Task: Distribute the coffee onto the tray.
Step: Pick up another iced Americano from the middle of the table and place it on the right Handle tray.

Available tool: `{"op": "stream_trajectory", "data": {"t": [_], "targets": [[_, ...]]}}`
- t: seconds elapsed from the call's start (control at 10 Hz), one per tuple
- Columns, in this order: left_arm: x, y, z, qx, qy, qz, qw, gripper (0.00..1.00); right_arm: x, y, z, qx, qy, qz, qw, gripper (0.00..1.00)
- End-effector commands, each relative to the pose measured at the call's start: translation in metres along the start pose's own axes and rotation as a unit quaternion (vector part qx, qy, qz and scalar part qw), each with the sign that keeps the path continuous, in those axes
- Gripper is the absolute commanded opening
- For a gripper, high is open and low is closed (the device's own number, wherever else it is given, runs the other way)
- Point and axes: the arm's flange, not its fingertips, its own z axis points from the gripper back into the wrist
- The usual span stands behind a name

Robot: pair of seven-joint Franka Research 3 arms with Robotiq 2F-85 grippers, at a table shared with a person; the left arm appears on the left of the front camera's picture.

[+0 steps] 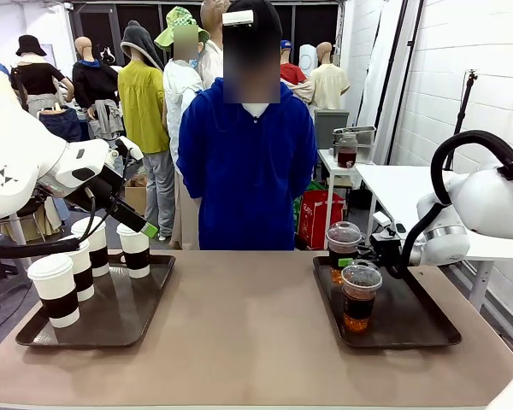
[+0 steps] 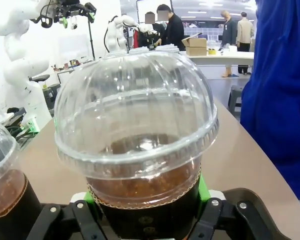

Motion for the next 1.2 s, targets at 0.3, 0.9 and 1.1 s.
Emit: {"op": "stream_trajectory", "data": {"t": [0.3, 0.9, 1.1], "targets": [[-0.001, 0.001, 0.001, -0.002, -0.002, 0.002, 1.0, 1.0, -0.009, -0.013, -0.001, -0.025, -0.024, 0.013, 0.999, 0.8], [-0.001, 0.001, 0.001, -0.002, -0.002, 0.002, 1.0, 1.0, -0.021, -0.018, 0.0, -0.034, -0.015, 0.002, 0.999, 0.8], [-0.001, 0.001, 0.001, -0.002, -0.002, 0.002, 1.0, 1.0, -0.023, -0.017, 0.002, -0.035, -0.016, -0.009, 0.999, 1.0]]}}
